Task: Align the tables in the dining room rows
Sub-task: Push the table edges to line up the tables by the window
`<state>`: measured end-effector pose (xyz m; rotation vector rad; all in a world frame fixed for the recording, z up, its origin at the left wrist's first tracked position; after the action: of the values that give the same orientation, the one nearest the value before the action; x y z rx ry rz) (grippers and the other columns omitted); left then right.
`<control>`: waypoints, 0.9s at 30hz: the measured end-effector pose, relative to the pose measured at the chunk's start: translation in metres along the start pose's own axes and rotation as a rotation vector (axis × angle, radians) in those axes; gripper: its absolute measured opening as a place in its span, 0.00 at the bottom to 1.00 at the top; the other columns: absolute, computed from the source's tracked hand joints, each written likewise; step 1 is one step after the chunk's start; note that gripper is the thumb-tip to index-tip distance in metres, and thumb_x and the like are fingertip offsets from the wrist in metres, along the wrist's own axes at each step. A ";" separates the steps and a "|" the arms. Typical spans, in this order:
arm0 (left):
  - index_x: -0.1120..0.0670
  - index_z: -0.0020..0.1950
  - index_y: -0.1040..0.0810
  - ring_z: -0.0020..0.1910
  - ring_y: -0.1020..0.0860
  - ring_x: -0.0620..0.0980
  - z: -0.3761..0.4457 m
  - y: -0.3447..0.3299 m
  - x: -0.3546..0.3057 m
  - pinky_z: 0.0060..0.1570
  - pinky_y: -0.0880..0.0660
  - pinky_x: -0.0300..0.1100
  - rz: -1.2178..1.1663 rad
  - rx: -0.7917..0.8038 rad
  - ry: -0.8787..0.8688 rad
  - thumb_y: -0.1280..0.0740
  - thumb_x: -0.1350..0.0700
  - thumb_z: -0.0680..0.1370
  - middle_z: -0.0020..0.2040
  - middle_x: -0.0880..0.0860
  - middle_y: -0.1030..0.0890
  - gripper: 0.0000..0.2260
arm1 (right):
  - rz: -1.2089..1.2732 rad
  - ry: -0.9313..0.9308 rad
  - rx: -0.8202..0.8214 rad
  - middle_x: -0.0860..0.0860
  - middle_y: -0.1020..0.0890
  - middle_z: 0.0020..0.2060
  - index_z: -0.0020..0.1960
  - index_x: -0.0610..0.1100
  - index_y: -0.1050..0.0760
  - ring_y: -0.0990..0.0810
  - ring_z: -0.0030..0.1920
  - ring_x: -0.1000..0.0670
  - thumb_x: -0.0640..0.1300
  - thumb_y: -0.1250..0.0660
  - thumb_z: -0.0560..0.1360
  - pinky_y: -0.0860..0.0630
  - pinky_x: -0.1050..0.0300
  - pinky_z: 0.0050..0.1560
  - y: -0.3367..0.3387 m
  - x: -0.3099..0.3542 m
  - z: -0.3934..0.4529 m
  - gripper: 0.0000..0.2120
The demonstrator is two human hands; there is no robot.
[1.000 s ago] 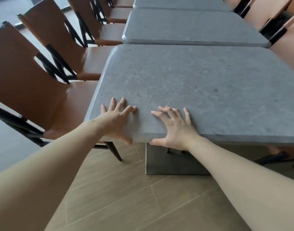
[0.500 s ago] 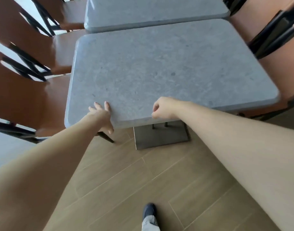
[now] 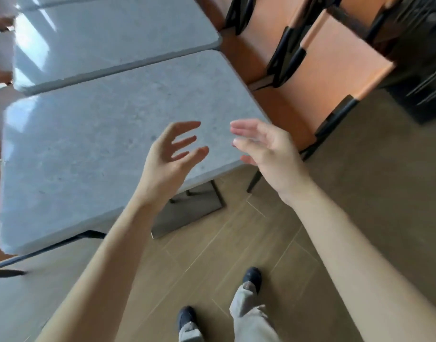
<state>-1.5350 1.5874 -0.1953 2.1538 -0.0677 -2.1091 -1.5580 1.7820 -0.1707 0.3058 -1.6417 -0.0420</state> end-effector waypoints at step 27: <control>0.53 0.63 0.21 0.65 0.21 0.44 0.151 -0.366 -0.151 0.63 0.24 0.40 -0.094 0.299 -0.224 0.38 0.54 0.79 0.62 0.44 0.19 0.14 | 0.166 0.151 -0.402 0.59 0.19 0.63 0.67 0.52 0.23 0.21 0.64 0.58 0.47 0.34 0.75 0.22 0.60 0.62 0.371 -0.004 0.035 0.20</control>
<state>-1.7102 1.9592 -0.0923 2.0936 -0.3290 -2.5294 -1.6558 2.1343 -0.1002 -0.1318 -1.4644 -0.2148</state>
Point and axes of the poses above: each hand's wrist, its own z-axis towards the middle knuckle, its own y-axis out of the back of the hand, x = y × z, the point moved 1 cm from there along z, towards the middle knuckle
